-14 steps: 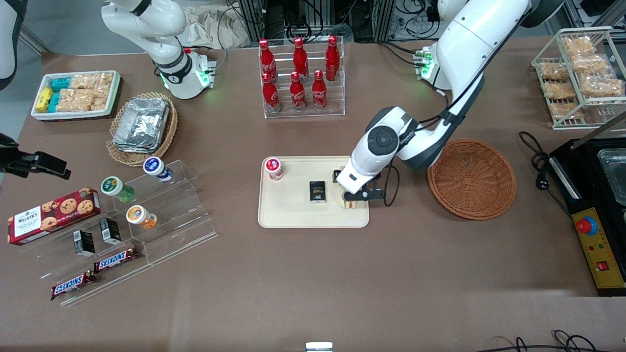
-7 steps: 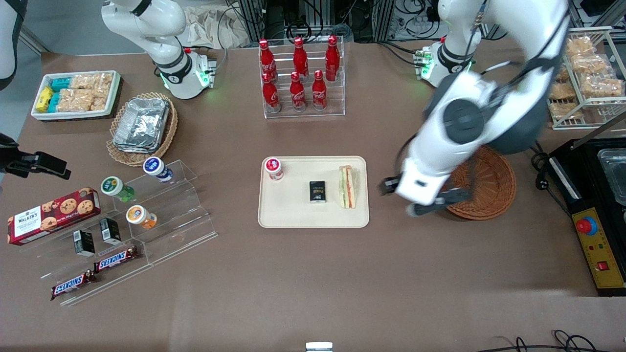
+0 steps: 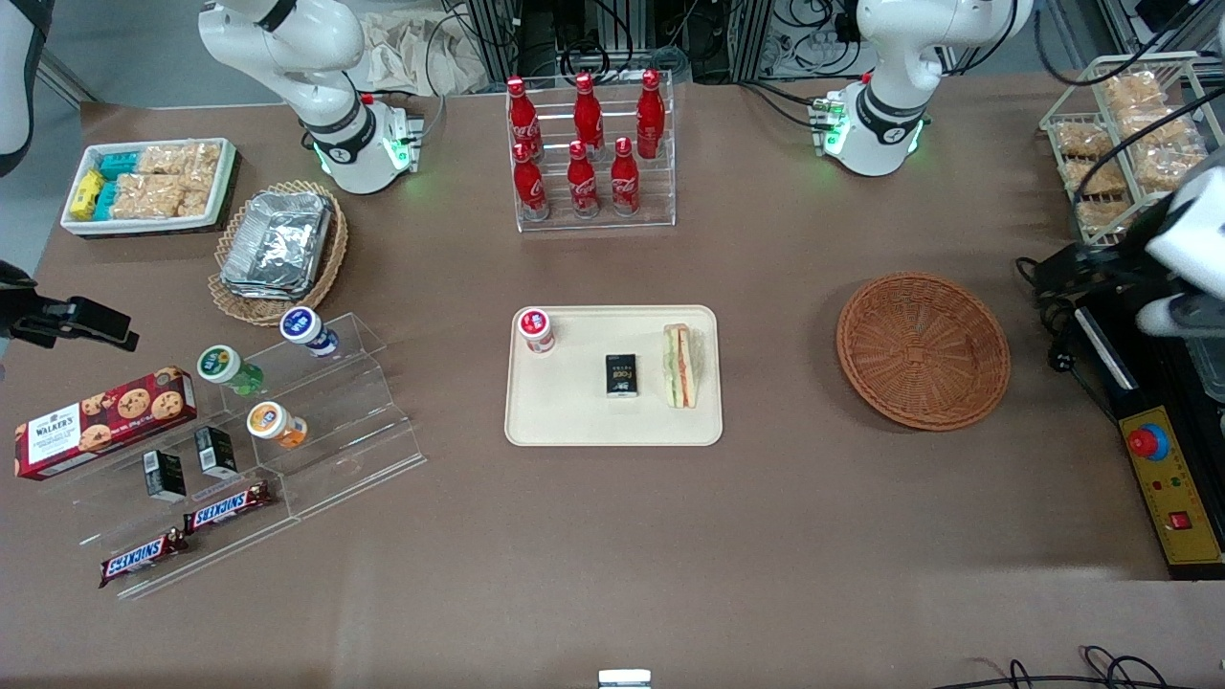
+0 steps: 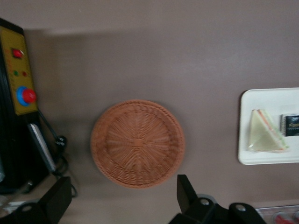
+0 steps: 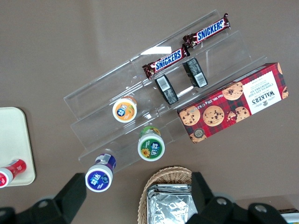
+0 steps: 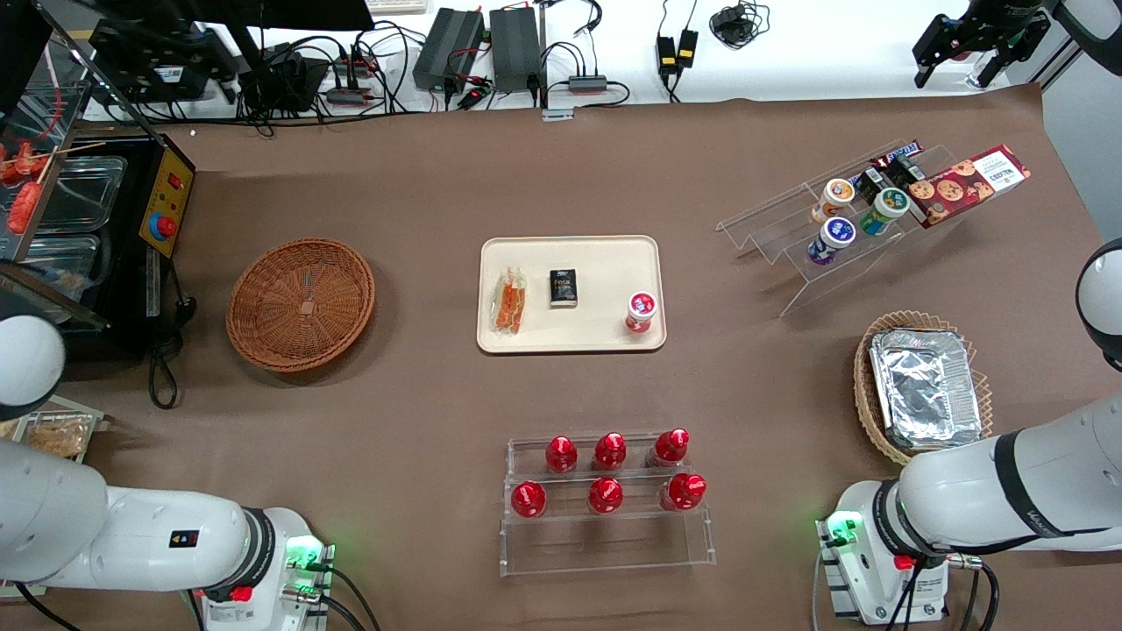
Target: Place sandwich from basket to tray
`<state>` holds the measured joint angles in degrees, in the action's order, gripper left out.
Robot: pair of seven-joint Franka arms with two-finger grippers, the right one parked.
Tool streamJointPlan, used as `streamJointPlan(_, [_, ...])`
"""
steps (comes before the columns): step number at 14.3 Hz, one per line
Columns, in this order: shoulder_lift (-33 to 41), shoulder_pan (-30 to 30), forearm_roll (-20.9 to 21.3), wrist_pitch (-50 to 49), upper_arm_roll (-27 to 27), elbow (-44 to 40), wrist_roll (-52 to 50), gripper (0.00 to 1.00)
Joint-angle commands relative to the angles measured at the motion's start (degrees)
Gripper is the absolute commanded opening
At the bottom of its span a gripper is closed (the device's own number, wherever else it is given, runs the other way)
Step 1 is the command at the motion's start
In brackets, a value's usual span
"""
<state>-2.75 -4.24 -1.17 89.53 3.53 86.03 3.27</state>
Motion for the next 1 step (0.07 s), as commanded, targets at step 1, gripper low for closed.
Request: streamJointPlan(1, [2.2, -1.8, 0.4, 3.4, 0.3, 4.4, 2.6, 1.00])
